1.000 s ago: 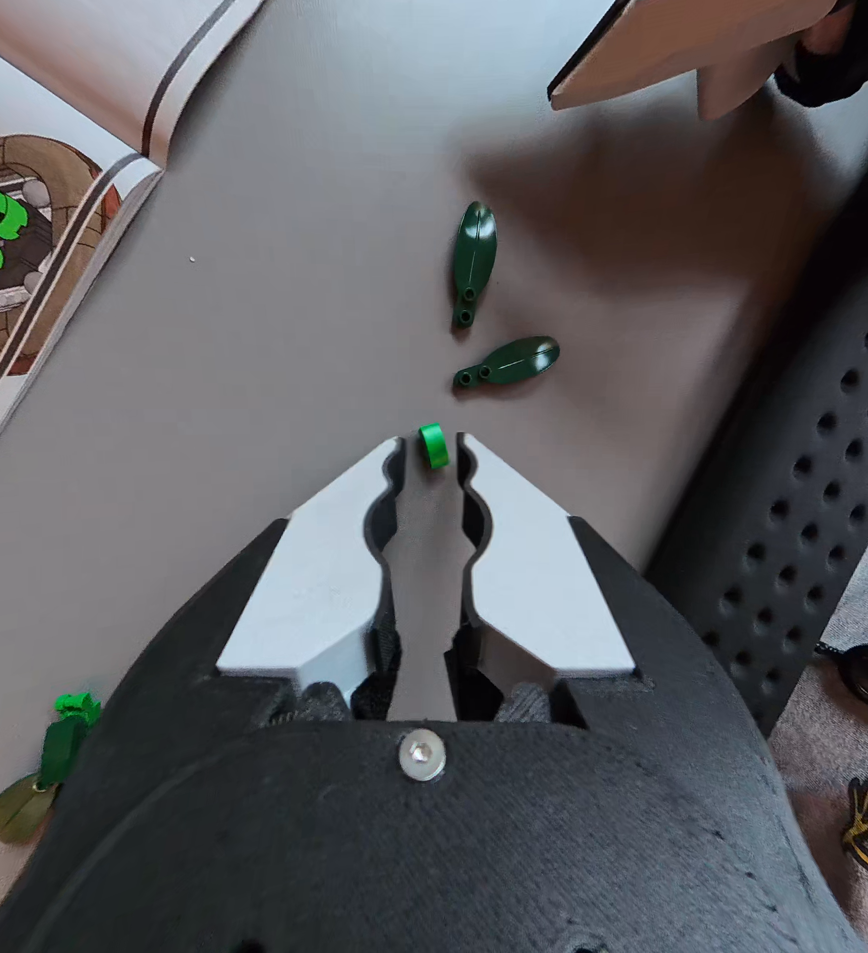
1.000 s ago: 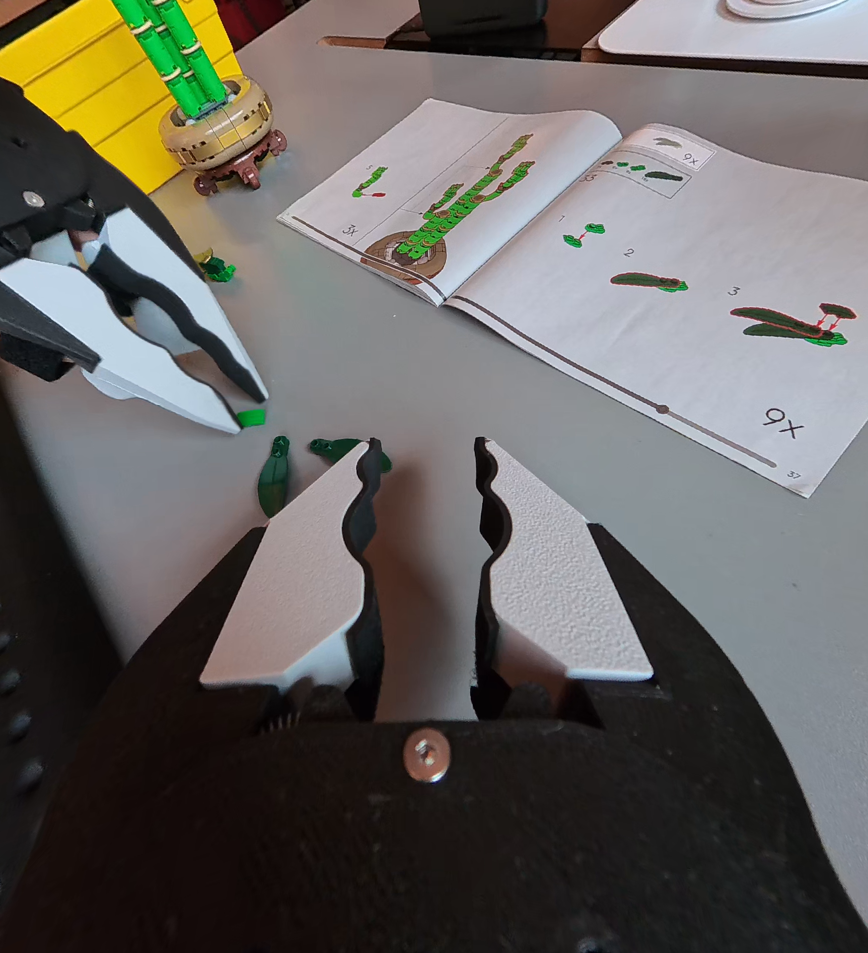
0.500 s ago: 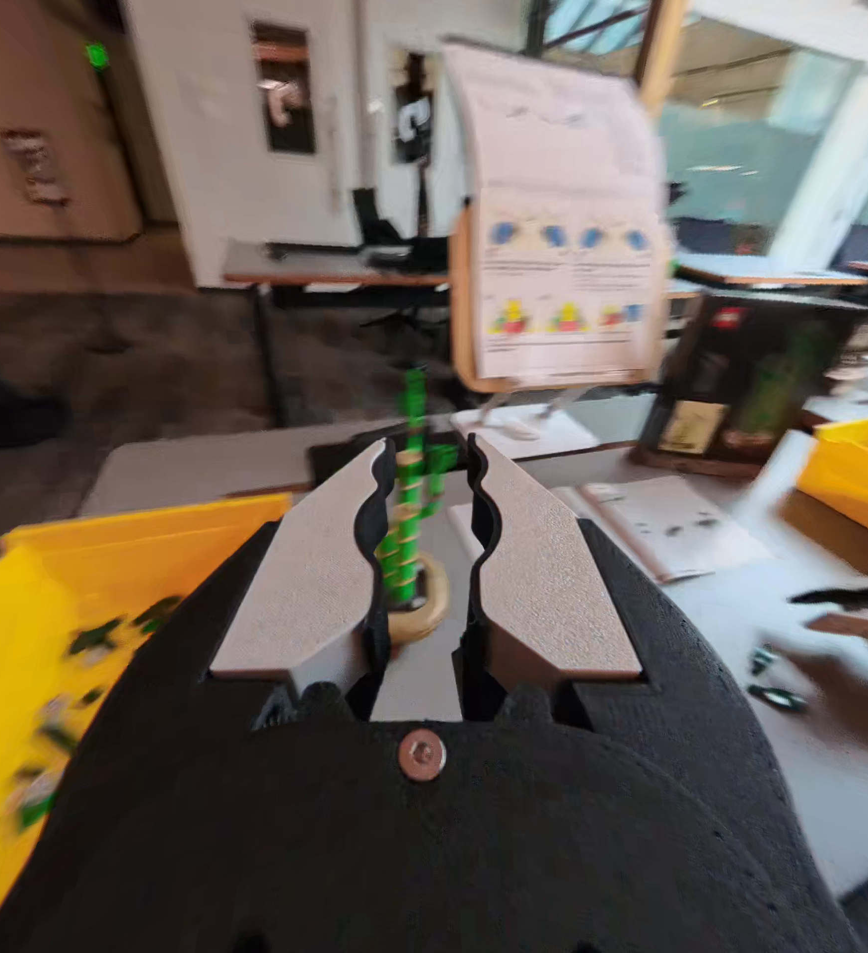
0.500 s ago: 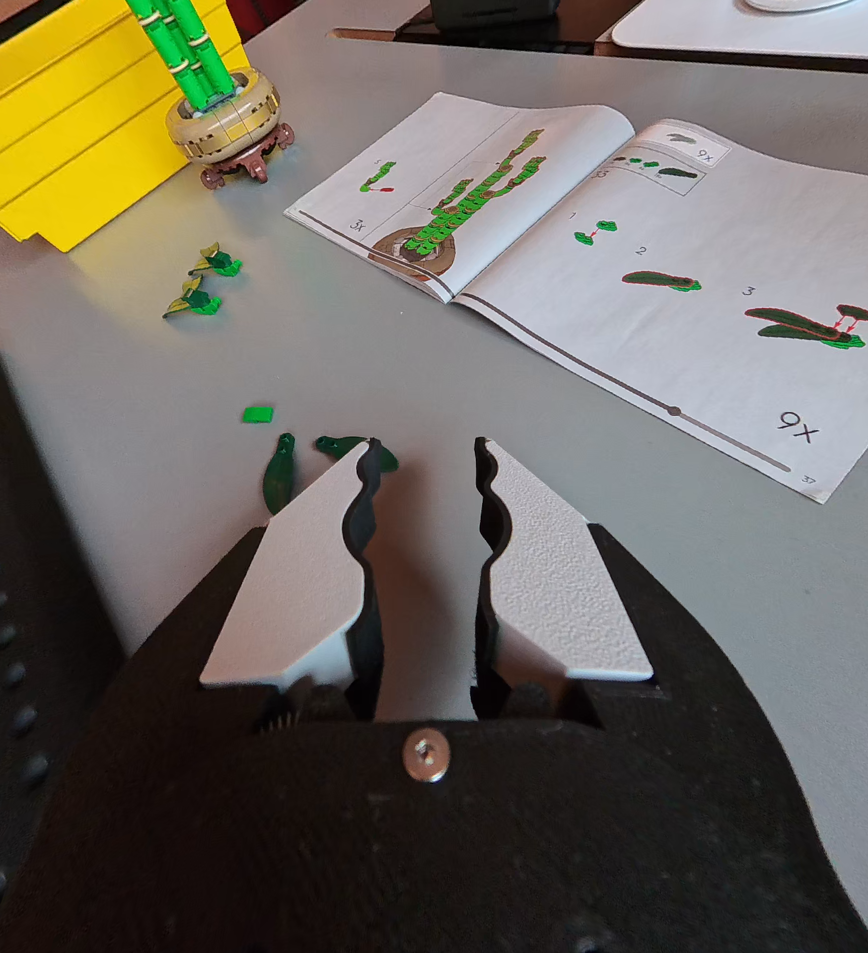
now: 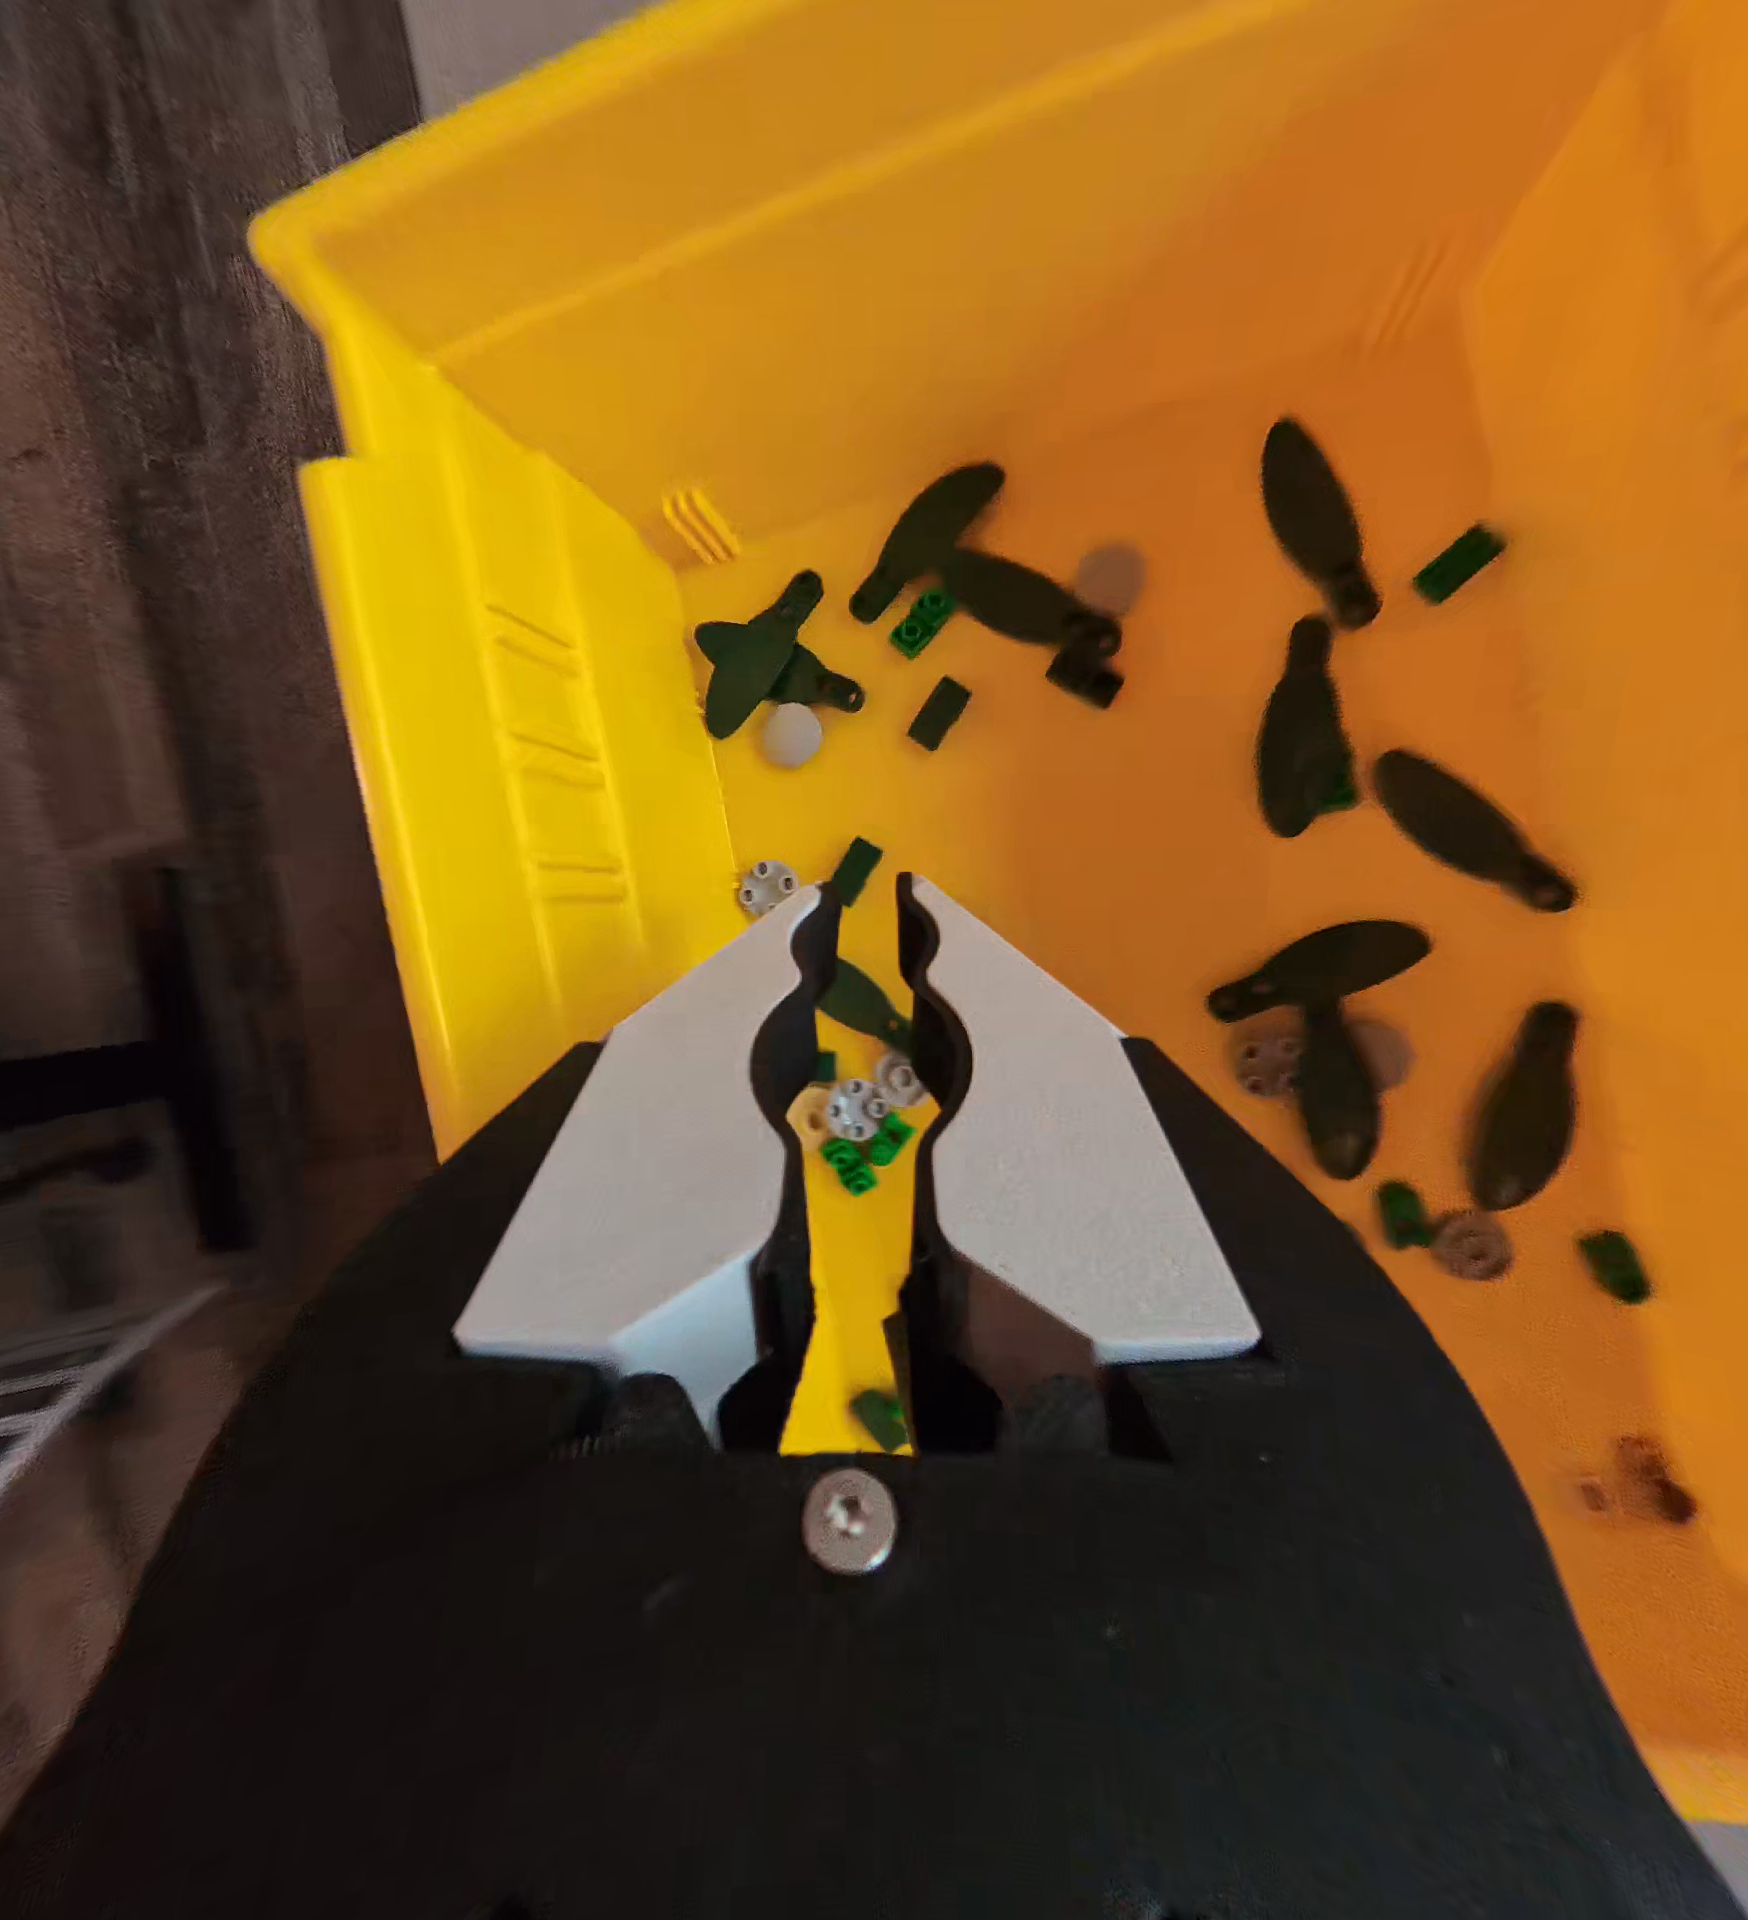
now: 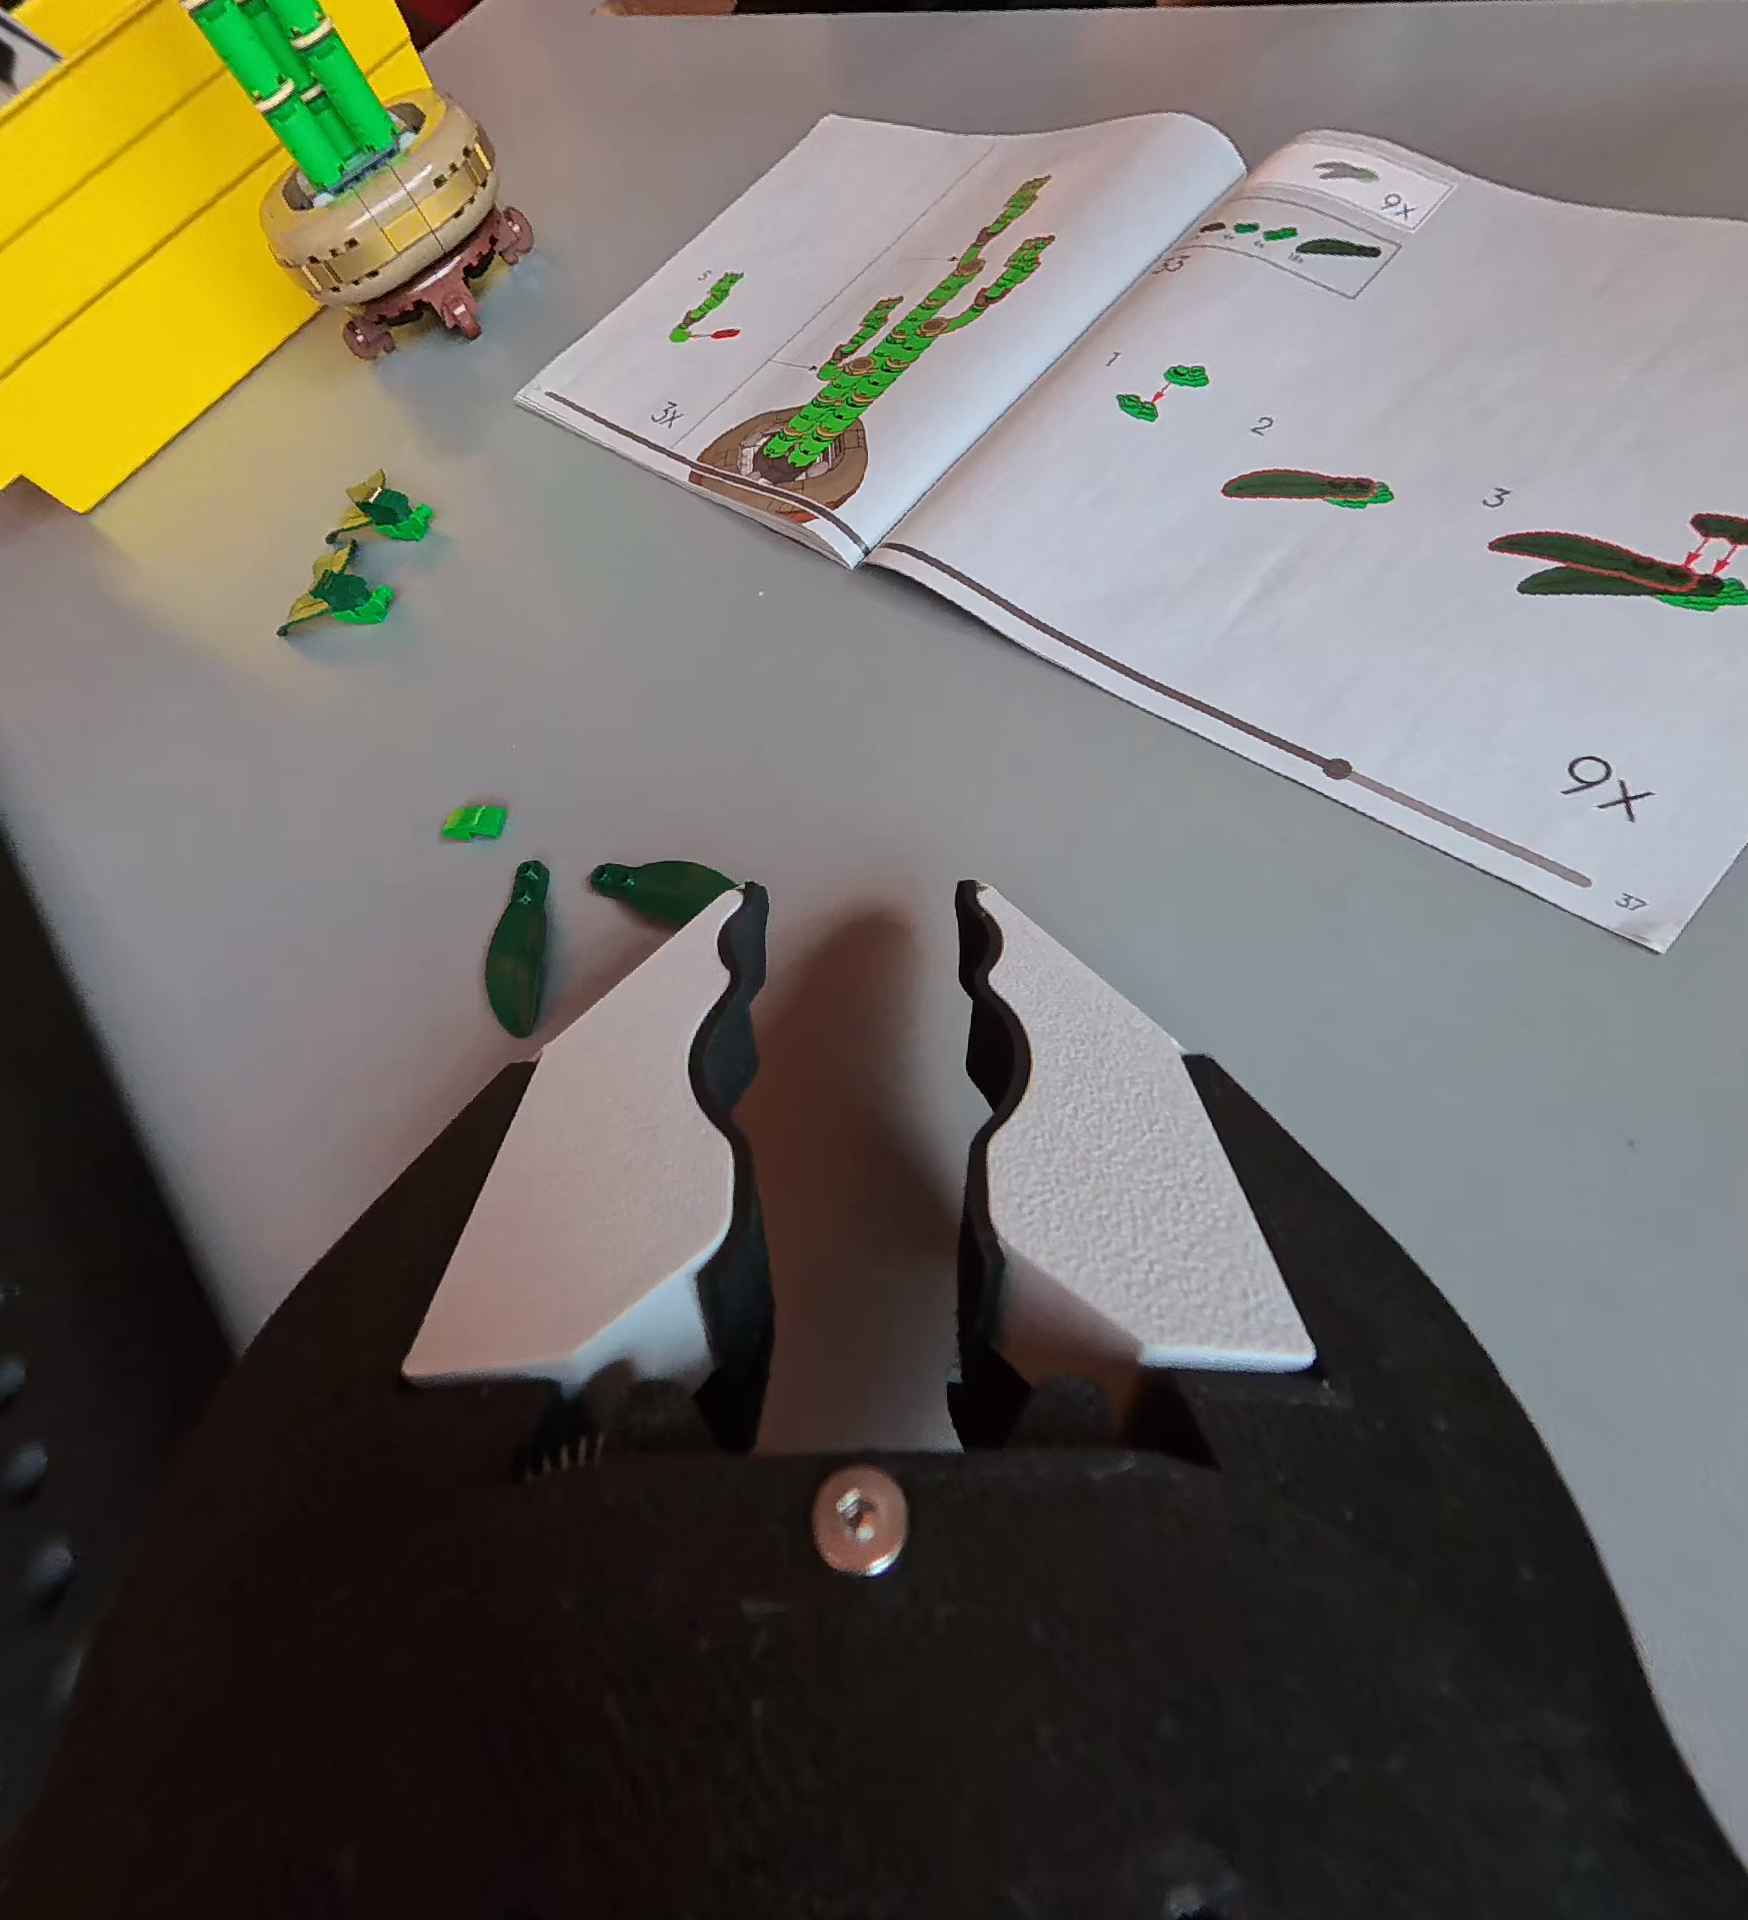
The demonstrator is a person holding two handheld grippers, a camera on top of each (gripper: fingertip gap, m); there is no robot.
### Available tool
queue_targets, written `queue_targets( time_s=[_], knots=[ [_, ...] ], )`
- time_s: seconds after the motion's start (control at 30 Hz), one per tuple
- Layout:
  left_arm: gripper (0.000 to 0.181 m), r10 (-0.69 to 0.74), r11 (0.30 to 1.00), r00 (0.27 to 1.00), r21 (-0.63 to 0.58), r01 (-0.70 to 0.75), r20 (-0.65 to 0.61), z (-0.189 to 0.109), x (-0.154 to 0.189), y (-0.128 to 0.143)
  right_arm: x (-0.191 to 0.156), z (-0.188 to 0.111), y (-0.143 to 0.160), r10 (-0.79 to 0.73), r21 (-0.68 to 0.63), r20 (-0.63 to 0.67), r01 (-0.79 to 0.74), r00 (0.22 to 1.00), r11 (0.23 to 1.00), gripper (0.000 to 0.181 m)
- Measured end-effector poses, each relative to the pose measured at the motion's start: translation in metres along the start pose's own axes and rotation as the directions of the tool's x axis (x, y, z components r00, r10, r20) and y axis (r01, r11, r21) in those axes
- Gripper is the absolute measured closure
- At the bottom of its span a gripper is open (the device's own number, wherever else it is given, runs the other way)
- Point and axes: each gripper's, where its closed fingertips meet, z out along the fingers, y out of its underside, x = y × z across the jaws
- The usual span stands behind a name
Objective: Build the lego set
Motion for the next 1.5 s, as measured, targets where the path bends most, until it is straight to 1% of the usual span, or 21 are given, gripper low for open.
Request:
queue_targets(
  time_s=[0.1,0.2,0.27,0.33,0.47,0.63,0.77,0.83,0.87,0.93,1.03,1.1,1.17,1.2,1.23,1.3,1.33,1.4,1.43,1.47,1.5],
  knots=[
    [0.169,0.19,0.979,0.982,-0.068,-0.191,-0.021,0.013,0.002,0.0,0.002,-0.001,0.0,0.01,0.004,-0.006,-0.01,1.0,1.0,0.146],
    [0.17,0.364,0.916,0.931,-0.169,-0.365,-0.039,0.024,0.0,0.008,0.003,-0.001,0.0,0.009,0.004,-0.009,-0.009,1.0,1.0,0.146],
    [0.167,0.438,0.869,0.896,-0.222,-0.442,-0.069,0.03,0.001,0.014,0.002,-0.001,0.0,0.0,0.004,-0.009,0.0,1.0,1.0,0.146],
    [0.167,0.482,0.84,0.87,-0.228,-0.492,-0.101,0.036,0.005,0.016,-0.001,-0.002,-0.003,-0.033,0.019,-0.01,0.033,0.999,0.999,0.146],
    [0.169,0.511,0.814,0.851,-0.252,-0.524,-0.121,0.045,0.001,0.017,-0.003,0.001,0.001,-0.066,-0.006,-0.013,0.066,0.998,0.998,0.146],
    [0.155,0.485,0.802,0.86,-0.313,-0.509,-0.157,0.045,-0.007,0.019,-0.006,0.003,0.004,-0.084,-0.033,-0.008,0.084,0.996,0.996,0.146],
    [0.161,0.433,0.805,0.875,-0.344,-0.484,-0.218,0.046,-0.005,0.022,-0.006,0.005,0.006,-0.085,-0.046,-0.006,0.084,0.996,0.995,0.146],
    [0.173,0.38,0.811,0.885,-0.363,-0.458,-0.268,0.045,0.0,0.024,-0.006,0.005,0.007,-0.085,-0.051,-0.004,0.084,0.996,0.995,0.146],
    [0.175,0.374,0.811,0.885,-0.365,-0.457,-0.276,0.045,0.0,0.025,-0.006,0.005,0.007,-0.085,-0.052,-0.004,0.085,0.996,0.995,0.146],
    [0.175,0.39,0.8,0.881,-0.375,-0.468,-0.267,0.045,-0.001,0.025,-0.007,0.005,0.008,-0.086,-0.055,-0.001,0.086,0.996,0.995,0.146],
    [0.175,0.429,0.788,0.881,-0.393,-0.474,-0.202,0.038,-0.006,0.024,-0.008,0.005,0.008,-0.092,-0.057,0.002,0.092,0.996,0.994,0.146],
    [0.175,0.43,0.833,0.896,-0.334,-0.44,-0.107,0.022,-0.01,0.008,-0.009,0.005,0.008,-0.099,-0.06,0.003,0.099,0.995,0.993,0.146],
    [0.175,0.346,0.919,0.937,-0.219,-0.327,0.054,-0.006,-0.017,-0.013,-0.009,0.006,0.009,-0.108,-0.067,0.0,0.108,0.994,0.992,0.146],
    [0.175,0.25,0.964,0.954,-0.133,-0.23,0.166,-0.025,-0.023,-0.022,-0.009,0.006,0.01,-0.113,-0.071,-0.002,0.113,0.994,0.991,0.146],
    [0.175,0.134,0.991,0.962,-0.026,-0.132,0.237,-0.047,-0.023,-0.025,-0.009,0.006,0.01,-0.118,-0.075,-0.003,0.118,0.993,0.99,0.146],
    [0.175,-0.081,0.985,0.959,0.17,0.036,0.27,-0.091,-0.008,-0.013,-0.009,0.007,0.011,-0.127,-0.082,-0.011,0.126,0.992,0.989,0.146],
    [0.175,-0.171,0.961,0.947,0.257,0.1,0.271,-0.113,0.001,-0.002,-0.009,0.007,0.011,-0.131,-0.086,-0.015,0.129,0.991,0.988,0.146],
    [0.175,-0.312,0.894,0.93,0.392,0.217,0.196,-0.151,0.031,0.024,-0.009,0.007,0.012,-0.135,-0.094,-0.02,0.132,0.991,0.987,0.146],
    [0.175,-0.354,0.859,0.927,0.437,0.268,0.127,-0.167,0.052,0.034,-0.008,0.007,0.012,-0.136,-0.099,-0.023,0.133,0.991,0.986,0.146],
    [0.175,-0.372,0.815,0.928,0.488,0.312,0.027,-0.182,0.077,0.037,-0.008,0.007,0.012,-0.138,-0.102,-0.025,0.135,0.99,0.986,0.146],
    [0.175,-0.35,0.755,0.929,0.551,0.356,-0.12,-0.2,0.107,0.029,-0.009,0.008,0.013,-0.141,-0.105,-0.027,0.138,0.99,0.985,0.146]
  ],
)
